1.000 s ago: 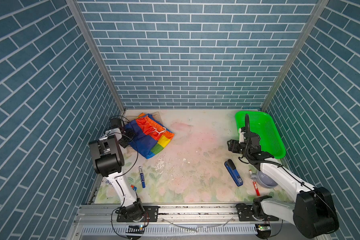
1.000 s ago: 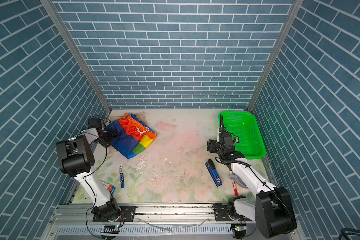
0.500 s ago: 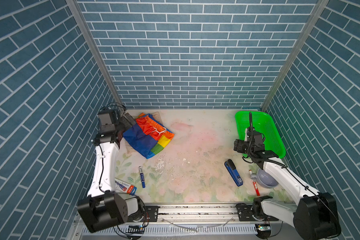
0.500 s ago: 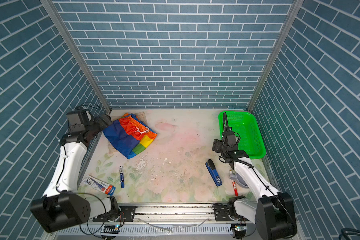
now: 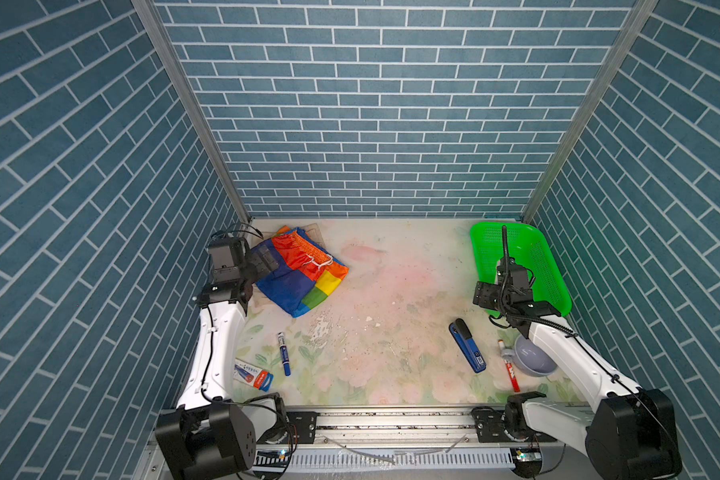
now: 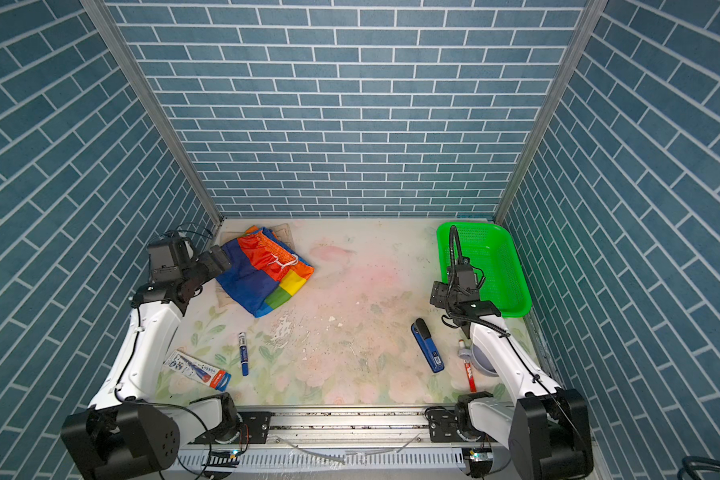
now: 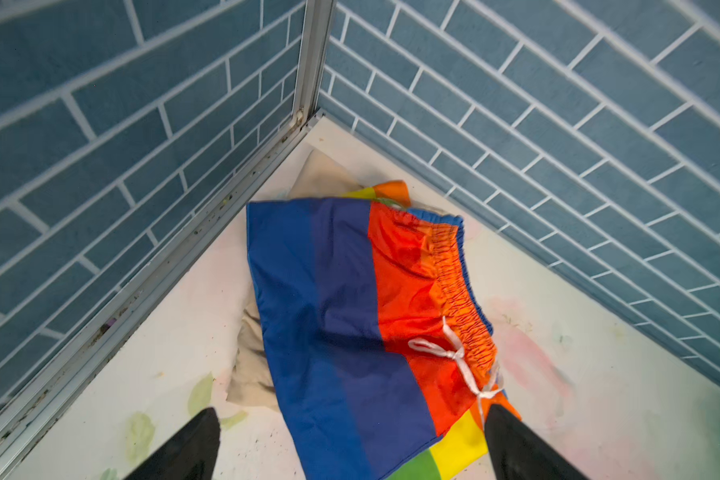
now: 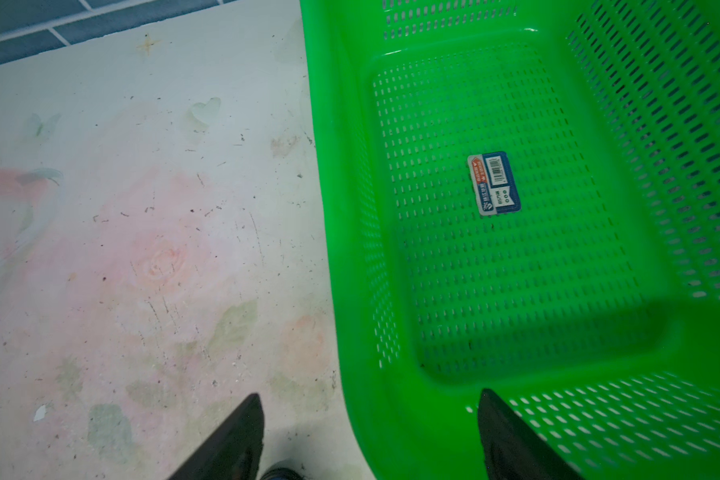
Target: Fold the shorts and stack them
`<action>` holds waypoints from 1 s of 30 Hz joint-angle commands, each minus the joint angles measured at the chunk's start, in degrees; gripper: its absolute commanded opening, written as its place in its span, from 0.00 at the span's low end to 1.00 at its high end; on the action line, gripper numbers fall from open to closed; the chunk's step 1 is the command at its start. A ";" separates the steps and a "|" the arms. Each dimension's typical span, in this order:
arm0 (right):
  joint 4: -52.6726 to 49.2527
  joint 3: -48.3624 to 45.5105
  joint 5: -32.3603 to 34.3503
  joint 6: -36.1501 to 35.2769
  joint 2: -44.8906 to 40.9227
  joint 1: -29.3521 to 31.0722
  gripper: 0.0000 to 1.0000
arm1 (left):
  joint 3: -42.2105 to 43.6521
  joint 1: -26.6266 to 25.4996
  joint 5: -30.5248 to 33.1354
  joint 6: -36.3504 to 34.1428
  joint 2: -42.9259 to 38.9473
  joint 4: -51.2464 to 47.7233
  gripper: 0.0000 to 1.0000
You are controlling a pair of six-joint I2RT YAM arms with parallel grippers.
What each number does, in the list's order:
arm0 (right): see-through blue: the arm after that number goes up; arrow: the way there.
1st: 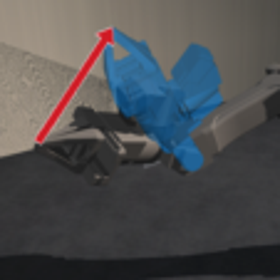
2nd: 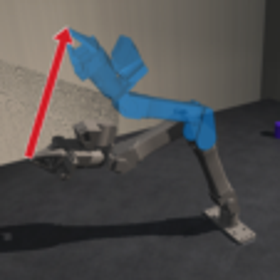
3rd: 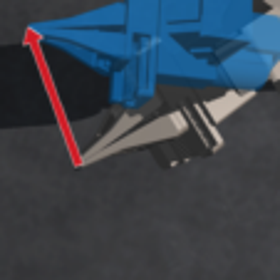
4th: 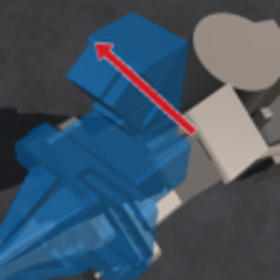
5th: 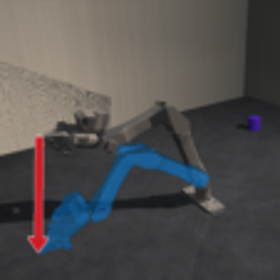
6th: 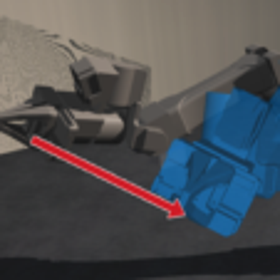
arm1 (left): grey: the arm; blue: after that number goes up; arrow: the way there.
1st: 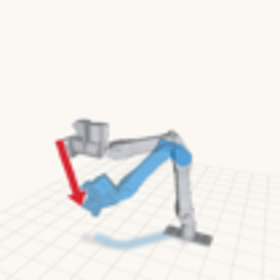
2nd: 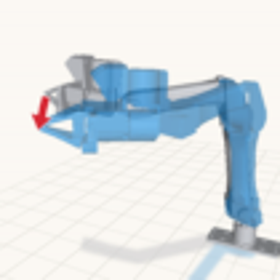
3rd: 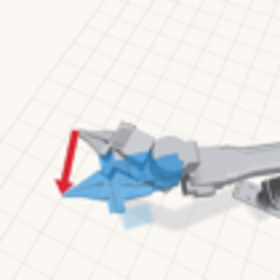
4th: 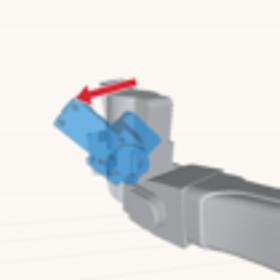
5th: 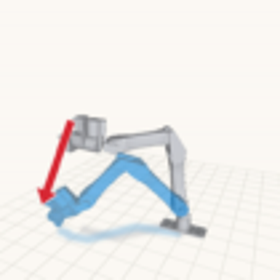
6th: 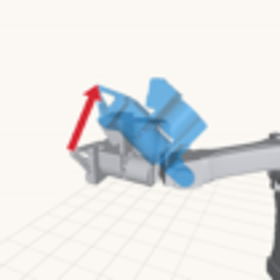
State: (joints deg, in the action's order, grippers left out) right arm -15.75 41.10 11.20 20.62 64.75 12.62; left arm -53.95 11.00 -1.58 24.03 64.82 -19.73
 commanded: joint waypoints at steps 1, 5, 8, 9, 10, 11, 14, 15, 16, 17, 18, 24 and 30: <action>4.94 -3.21 6.84 -3.56 -2.18 -0.82 0.99 | 10.28 -1.38 8.06 0.47 -5.44 12.17 1.00; 7.84 -4.69 9.96 -10.83 -2.04 -2.41 0.99 | 26.08 -5.19 15.93 -5.39 -10.83 31.52 1.00; 12.33 -6.59 5.26 -17.43 -0.03 -4.19 0.99 | 32.31 -8.43 21.84 -9.43 -10.48 39.31 1.00; 16.83 -8.58 4.80 -20.06 0.93 -4.22 0.99 | 33.24 -8.58 22.53 -9.94 -9.19 40.53 0.99; 21.46 -10.71 5.36 -21.49 1.90 -4.27 0.99 | 33.57 -8.63 22.80 -10.64 -7.33 41.56 1.00; 24.75 -12.41 6.30 -21.67 2.81 -4.34 0.99 | 33.83 -8.63 22.80 -11.41 -5.47 42.96 1.00; 34.16 -16.59 5.32 -19.46 6.09 -5.49 0.99 | 34.34 -8.72 21.80 -13.68 1.66 49.05 1.00; 33.37 -16.14 3.60 -19.16 6.42 -6.00 0.99 | 34.47 -8.72 21.39 -14.11 3.86 51.12 1.00; 34.78 -16.35 2.65 -18.45 6.79 -6.37 0.99 | 34.62 -8.88 21.58 -14.51 5.88 52.95 0.99; 37.51 -16.86 1.63 -17.95 7.22 -6.78 0.99 | 34.32 -8.83 22.14 -14.59 7.65 54.30 1.00; 40.90 -17.67 0.97 -17.11 7.63 -7.42 0.99 | 33.74 -8.99 21.58 -15.88 8.51 55.02 1.00; 47.28 -16.73 1.53 -14.17 11.96 -10.59 0.99 | 36.16 -10.12 21.33 -18.14 14.42 67.69 1.00; 51.32 -15.91 1.78 -15.62 14.89 -11.45 0.99 | 42.87 -10.65 11.53 -23.44 24.79 92.38 0.99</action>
State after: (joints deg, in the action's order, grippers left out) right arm 31.83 24.97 13.23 5.96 78.98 1.58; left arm -14.90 0.67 14.48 4.14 84.58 56.31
